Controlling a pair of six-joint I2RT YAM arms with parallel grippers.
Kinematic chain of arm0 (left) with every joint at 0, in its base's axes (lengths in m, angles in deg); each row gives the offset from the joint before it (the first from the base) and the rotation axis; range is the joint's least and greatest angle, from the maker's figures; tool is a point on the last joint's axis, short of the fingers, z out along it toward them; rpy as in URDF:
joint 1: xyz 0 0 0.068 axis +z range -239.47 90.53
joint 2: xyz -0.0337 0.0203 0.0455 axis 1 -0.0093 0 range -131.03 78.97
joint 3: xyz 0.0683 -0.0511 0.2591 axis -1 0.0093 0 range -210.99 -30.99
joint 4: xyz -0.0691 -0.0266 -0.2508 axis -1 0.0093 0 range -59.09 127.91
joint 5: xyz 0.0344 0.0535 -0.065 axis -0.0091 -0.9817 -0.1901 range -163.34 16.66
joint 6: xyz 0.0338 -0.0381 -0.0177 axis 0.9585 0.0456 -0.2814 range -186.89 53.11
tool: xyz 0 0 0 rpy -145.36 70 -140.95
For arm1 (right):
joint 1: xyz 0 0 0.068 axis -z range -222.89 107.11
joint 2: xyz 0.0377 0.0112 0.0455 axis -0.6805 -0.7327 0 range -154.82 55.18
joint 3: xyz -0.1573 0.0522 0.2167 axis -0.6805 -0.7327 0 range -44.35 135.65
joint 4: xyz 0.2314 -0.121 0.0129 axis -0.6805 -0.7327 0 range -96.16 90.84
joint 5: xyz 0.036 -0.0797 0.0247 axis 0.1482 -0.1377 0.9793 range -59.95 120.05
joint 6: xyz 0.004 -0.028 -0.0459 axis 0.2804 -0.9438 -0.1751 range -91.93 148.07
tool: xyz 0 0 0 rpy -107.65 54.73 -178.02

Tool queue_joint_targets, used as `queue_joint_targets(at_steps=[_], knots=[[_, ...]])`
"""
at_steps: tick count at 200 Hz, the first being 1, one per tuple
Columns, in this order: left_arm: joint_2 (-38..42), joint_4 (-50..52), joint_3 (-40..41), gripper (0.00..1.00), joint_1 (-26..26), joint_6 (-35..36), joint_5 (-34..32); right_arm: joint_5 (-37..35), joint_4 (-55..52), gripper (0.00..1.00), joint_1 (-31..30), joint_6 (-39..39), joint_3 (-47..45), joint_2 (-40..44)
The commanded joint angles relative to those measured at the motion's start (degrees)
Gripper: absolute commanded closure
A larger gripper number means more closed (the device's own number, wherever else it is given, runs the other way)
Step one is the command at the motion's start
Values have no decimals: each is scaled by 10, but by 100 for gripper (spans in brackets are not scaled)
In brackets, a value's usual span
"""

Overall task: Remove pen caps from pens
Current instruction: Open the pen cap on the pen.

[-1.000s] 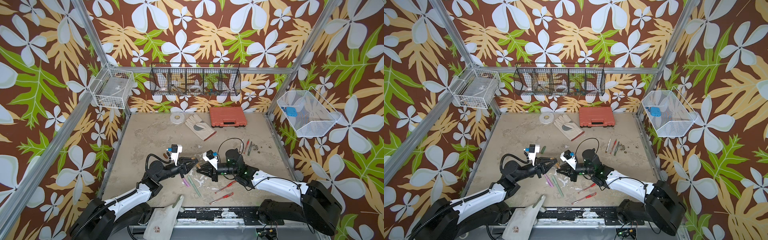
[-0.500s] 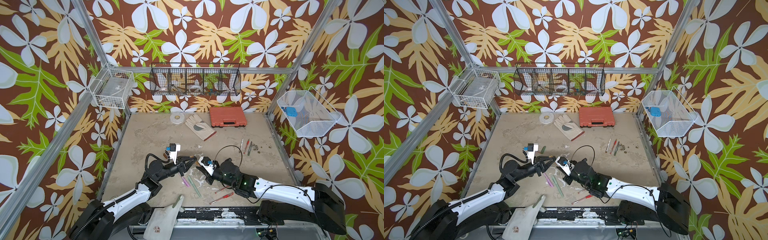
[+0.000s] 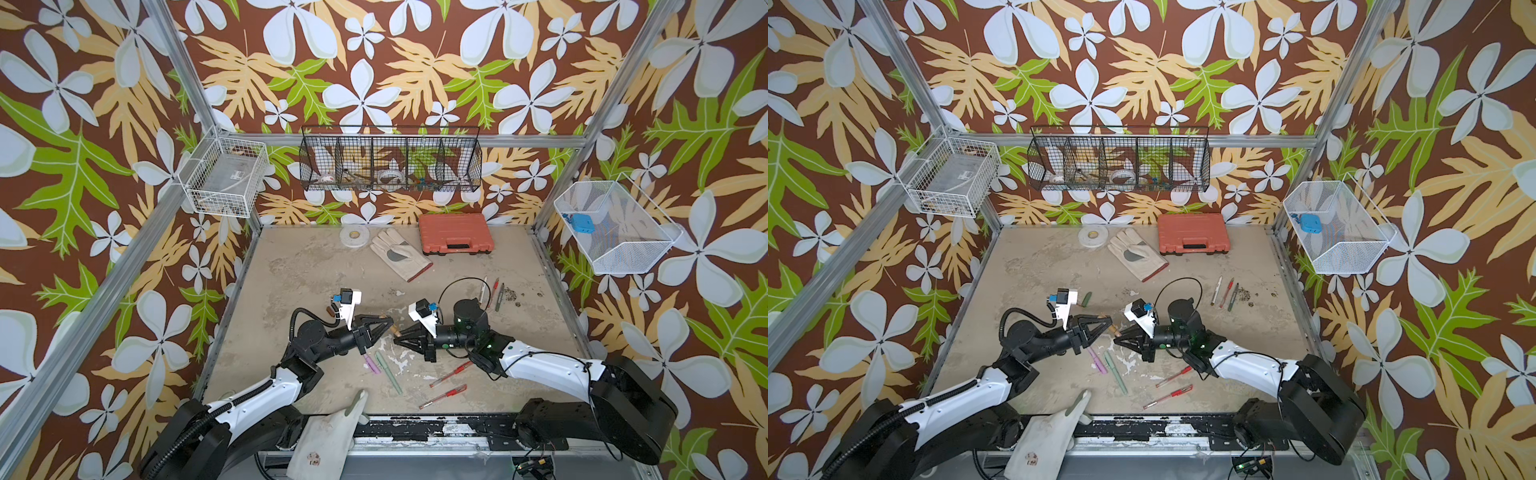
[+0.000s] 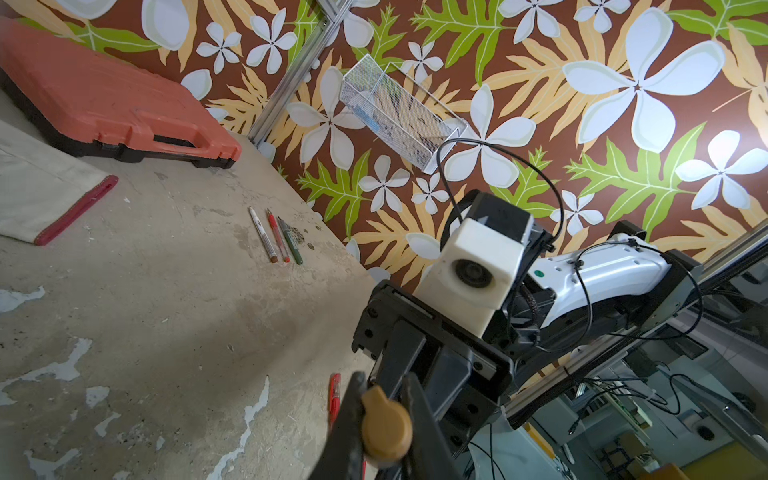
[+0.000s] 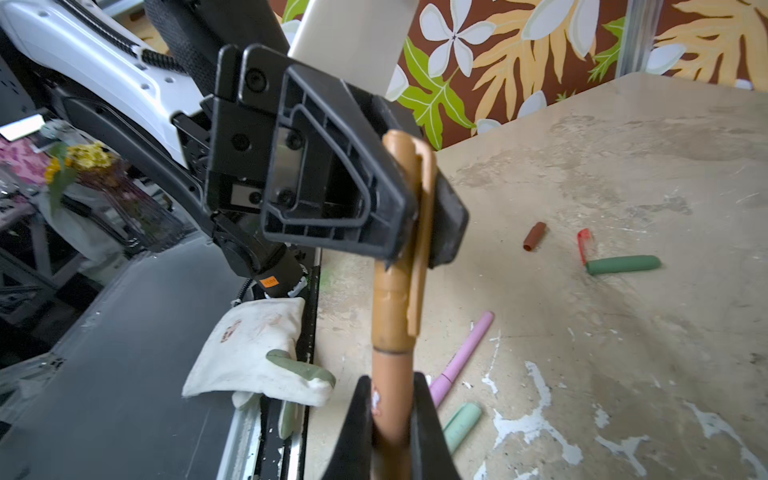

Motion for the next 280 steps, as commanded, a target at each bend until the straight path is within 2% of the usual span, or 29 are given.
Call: queue_joint_targets(at_steps=[1,20,55,74,86,97,122,132,138,145,157,170,179,192,209,243,260,280], knots=[[-5,-77,-7,100,19,-19,-52,100,-9,100,4,20,-3,-14],[-8,-97,-7,100,31,-31,-43,114,-5,100,10,23,-2,-28],[-28,-155,-13,100,53,-61,-9,182,59,100,27,70,-4,-68],[-37,-158,-16,100,54,-63,-6,151,33,100,26,53,1,-69],[-36,-151,-16,100,54,-61,-12,68,-39,100,12,1,11,-43],[-32,-136,-18,100,54,-55,-20,-45,-84,100,-20,-36,15,-18],[-19,-106,-25,100,55,-44,-39,-240,-101,100,-61,-62,2,22],[-15,-98,-26,100,55,-43,-45,-355,-116,100,-95,-84,1,39],[-15,-93,-29,100,55,-44,-49,-460,-119,100,-128,-100,0,49],[-15,-90,-30,100,55,-47,-52,-545,-119,100,-159,-115,-1,54],[-17,-88,-36,100,57,-51,-54,-588,-121,100,-175,-119,3,55],[-21,-93,-39,100,57,-56,-51,-564,-122,100,-173,-120,4,51],[-24,-101,-39,100,58,-58,-45,-506,-127,100,-161,-116,5,51],[-28,-112,-37,100,59,-59,-39,-400,-116,100,-134,-106,-1,55],[-31,-136,-30,100,62,-62,-28,-226,-95,100,-65,-66,-7,48],[-30,-139,-29,100,63,-57,-22,38,-34,100,18,6,-8,2],[-31,-142,-31,100,64,-57,-21,113,3,100,32,39,-5,-31],[-26,-137,-31,100,67,-61,-28,136,7,100,32,44,1,-51]])
